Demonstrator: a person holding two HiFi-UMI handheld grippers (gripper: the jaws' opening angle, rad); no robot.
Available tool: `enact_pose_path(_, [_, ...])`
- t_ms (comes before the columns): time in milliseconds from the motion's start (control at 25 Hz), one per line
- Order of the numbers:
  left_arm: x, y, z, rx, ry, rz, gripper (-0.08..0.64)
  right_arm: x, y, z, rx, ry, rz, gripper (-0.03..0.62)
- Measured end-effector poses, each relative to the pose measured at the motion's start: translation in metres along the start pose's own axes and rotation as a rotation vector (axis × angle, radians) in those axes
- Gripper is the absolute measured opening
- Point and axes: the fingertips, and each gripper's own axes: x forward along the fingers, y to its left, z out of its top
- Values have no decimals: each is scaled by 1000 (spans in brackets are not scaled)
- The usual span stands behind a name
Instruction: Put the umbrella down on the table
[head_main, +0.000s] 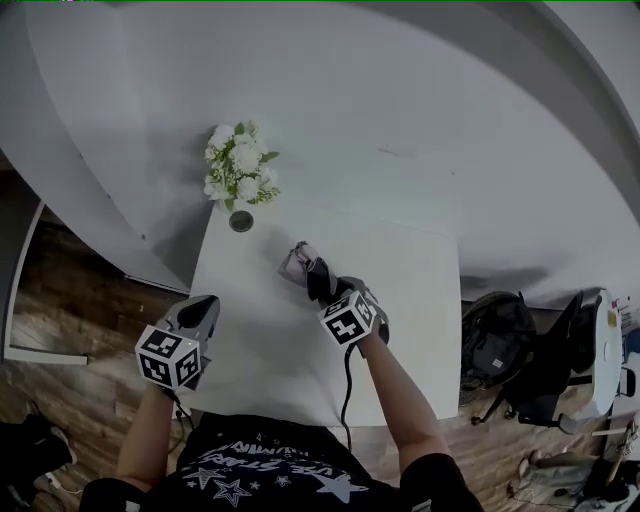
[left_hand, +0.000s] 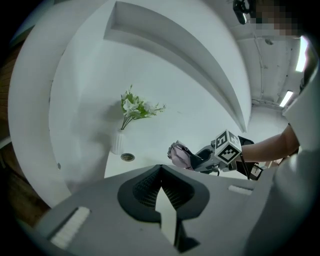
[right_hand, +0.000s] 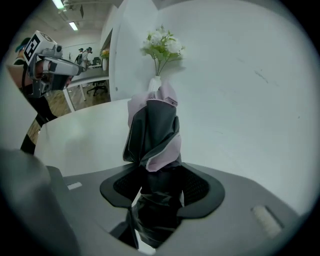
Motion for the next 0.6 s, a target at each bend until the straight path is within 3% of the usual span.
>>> enact_pose_path(360, [16,0,-12,-18,23,76,3,39,-8,0,-119,50,59,242])
enact_pose_path(600, [17,7,-17,-42,33,99,3,52,-7,3,-147,64,73,244])
